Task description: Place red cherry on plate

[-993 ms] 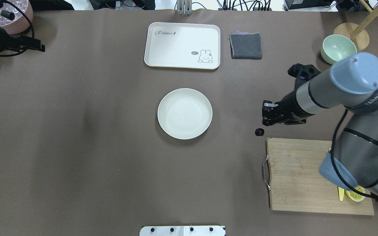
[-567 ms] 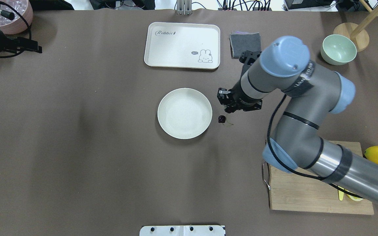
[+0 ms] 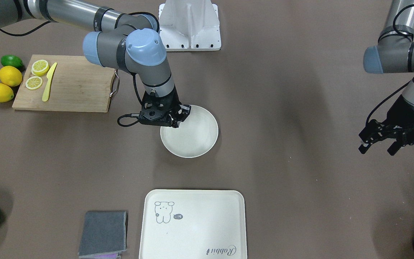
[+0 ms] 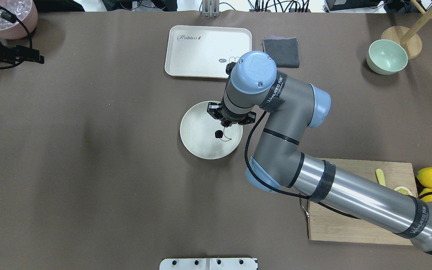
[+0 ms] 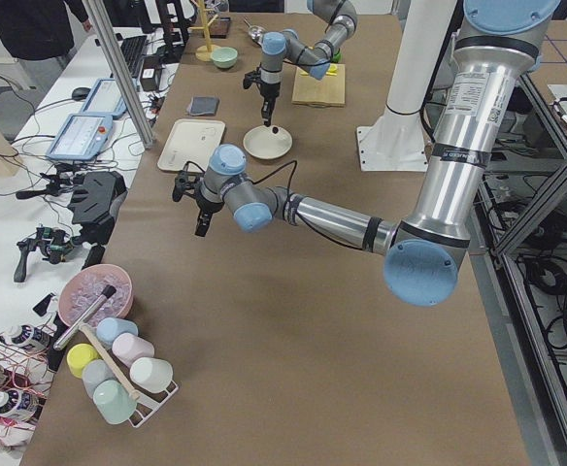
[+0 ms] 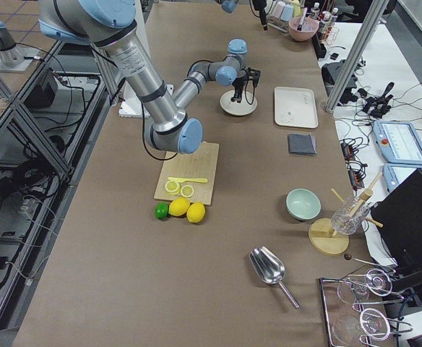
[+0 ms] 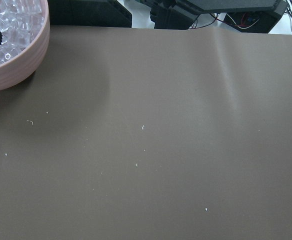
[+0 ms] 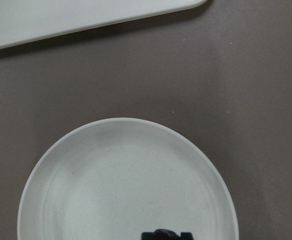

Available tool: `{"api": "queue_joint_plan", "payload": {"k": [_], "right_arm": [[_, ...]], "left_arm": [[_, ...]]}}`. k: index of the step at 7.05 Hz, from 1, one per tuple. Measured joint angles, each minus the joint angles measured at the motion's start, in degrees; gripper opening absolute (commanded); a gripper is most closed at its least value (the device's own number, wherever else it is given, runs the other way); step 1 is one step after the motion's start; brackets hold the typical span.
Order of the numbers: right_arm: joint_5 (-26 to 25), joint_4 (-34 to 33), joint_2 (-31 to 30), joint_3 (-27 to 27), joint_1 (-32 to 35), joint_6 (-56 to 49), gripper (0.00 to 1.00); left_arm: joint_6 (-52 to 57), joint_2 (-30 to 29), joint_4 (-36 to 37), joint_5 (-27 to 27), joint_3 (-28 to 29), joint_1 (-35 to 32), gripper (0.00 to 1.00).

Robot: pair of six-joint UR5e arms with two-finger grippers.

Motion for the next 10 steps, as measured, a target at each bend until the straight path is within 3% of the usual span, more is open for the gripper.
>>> {"api": "queue_joint_plan", "payload": {"k": [2, 5, 7, 8, 10], "right_arm": [[-1.83, 1.78, 0.55, -2.07, -1.18, -0.26, 0.99], [-2.48, 3.21, 2.21, -3.82, -1.58, 0.94, 1.0], [-1.58, 0.61, 2.36, -3.38, 0.36, 0.99, 1.0], [1.1, -3.32, 0.92, -1.5, 3.53, -1.89, 1.0], [6.6, -11.42, -8.19, 6.52, 11.58, -16.48, 1.0]], "left_arm": [[0.0, 0.01, 0.05, 0.0, 0.39, 0.03, 0.98], [0.06, 0.33, 0.23, 0.04, 0.64, 0.11, 0.98], [2.69, 1.7, 0.36, 0.03, 1.72, -0.1, 0.98], [6.62, 2.65, 0.58, -0.22, 2.09, -1.39, 0.98], [12.41, 4.91, 1.51, -4.81, 2.13, -6.59, 0.98]]}}
